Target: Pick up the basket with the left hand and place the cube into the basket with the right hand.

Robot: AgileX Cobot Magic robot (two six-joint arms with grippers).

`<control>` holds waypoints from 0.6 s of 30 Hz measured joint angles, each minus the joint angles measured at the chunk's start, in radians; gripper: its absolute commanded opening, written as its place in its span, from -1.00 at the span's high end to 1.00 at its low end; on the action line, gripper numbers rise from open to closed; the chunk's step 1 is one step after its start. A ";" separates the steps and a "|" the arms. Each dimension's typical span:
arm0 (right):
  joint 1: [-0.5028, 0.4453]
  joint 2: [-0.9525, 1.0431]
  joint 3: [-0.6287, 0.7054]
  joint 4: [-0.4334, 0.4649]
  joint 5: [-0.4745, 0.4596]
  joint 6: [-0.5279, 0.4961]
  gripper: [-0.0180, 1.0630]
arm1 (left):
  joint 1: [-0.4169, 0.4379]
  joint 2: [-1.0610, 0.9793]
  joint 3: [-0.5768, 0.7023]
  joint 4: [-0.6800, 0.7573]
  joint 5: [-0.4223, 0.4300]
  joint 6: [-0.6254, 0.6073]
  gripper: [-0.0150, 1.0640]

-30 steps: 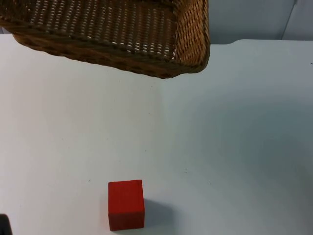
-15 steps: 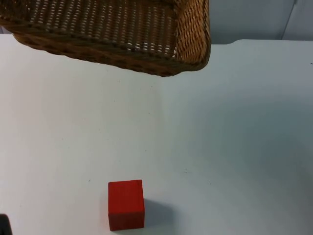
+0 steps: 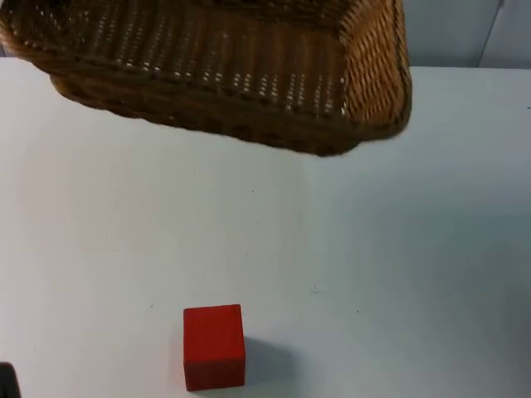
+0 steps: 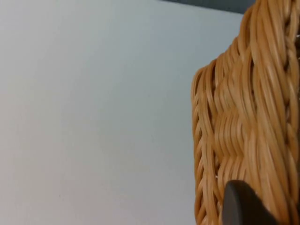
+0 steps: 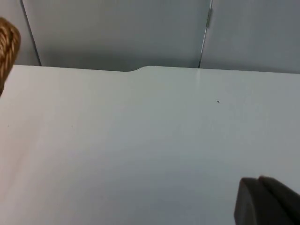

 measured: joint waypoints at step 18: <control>0.000 0.259 -0.105 -0.002 -0.014 0.025 0.97 | -0.092 0.037 0.074 0.121 -0.173 0.048 0.97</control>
